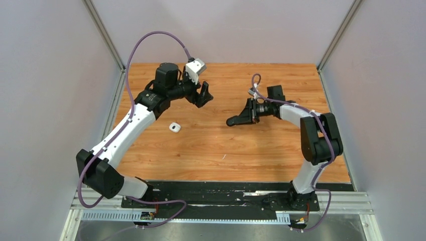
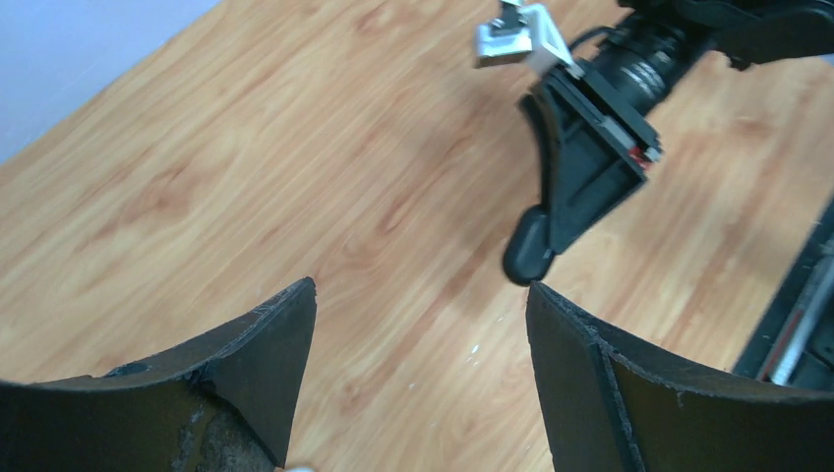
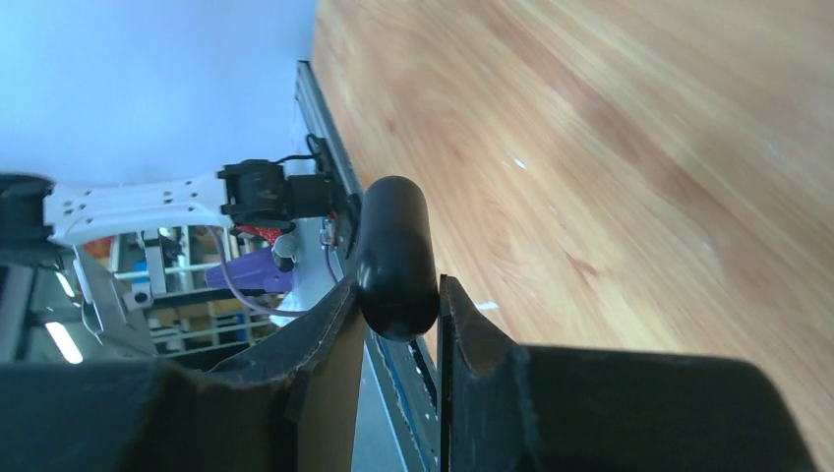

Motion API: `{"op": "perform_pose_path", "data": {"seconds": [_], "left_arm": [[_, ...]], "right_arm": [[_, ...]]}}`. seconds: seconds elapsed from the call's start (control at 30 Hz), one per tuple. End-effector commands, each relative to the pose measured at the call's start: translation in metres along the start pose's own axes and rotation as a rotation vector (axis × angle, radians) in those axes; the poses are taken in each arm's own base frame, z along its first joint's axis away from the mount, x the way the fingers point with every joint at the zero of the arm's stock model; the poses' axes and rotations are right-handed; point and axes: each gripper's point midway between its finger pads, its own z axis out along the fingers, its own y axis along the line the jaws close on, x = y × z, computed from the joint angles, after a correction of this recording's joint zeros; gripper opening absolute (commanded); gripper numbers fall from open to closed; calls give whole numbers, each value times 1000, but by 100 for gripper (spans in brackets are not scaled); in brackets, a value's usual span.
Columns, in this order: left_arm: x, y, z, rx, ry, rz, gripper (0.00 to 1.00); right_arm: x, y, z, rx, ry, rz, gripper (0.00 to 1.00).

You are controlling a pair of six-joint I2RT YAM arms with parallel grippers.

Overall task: Insert the wireless bluetooth earbuds into the charging case
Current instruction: Place the charging case at the center of the board, then reset both arms

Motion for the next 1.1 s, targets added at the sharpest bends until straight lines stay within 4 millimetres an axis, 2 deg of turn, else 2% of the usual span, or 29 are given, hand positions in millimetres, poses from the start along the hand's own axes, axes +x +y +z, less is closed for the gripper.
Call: {"op": "perform_pose_path", "data": {"seconds": [0.0, 0.13, 0.27, 0.33, 0.37, 0.47, 0.57, 0.63, 0.67, 0.73, 0.77, 0.8, 0.9, 0.93, 1.0, 1.07], "left_arm": [[19, 23, -20, -161, 77, -27, 84], [44, 19, -21, -160, 130, -89, 83], [57, 16, -23, -164, 153, -130, 83], [63, 16, -22, -162, 162, -141, 83], [65, 15, -22, -158, 165, -144, 83], [69, 18, -19, -160, 170, -149, 83], [70, 28, -20, -192, 176, -128, 84], [70, 39, -23, -229, 177, -97, 85], [70, 45, -25, -254, 178, -84, 86], [70, 58, -31, -303, 181, -55, 90], [70, 66, -34, -329, 179, -39, 97], [73, 77, -40, -374, 185, -39, 99], [80, 98, -51, -452, 201, -39, 100], [82, 104, -54, -476, 204, -38, 100], [83, 107, -54, -488, 189, -22, 100], [81, 107, -53, -490, 151, -22, 100]], "right_arm": [[19, -40, 12, 100, 43, 75, 0], [24, -73, 22, 175, 77, 123, 0], [36, -105, 28, 305, 111, 178, 0], [34, -123, 26, 397, 106, 196, 5], [32, -132, 23, 452, 100, 199, 13], [23, -150, 10, 598, 82, 190, 53], [16, -156, -14, 711, 74, 136, 79], [4, -149, -37, 748, 10, 118, 98], [-7, -142, -50, 758, -45, 111, 100], [-37, -117, -79, 754, -174, 77, 100], [-52, -96, -92, 725, -213, 11, 100], [-64, -77, -107, 740, -239, -65, 100], [-100, -45, -176, 1037, -434, -166, 100], [-106, -34, -191, 1090, -486, -194, 100], [-115, -17, -202, 1097, -545, -258, 100], [-120, -7, -199, 1049, -589, -265, 100]]}}
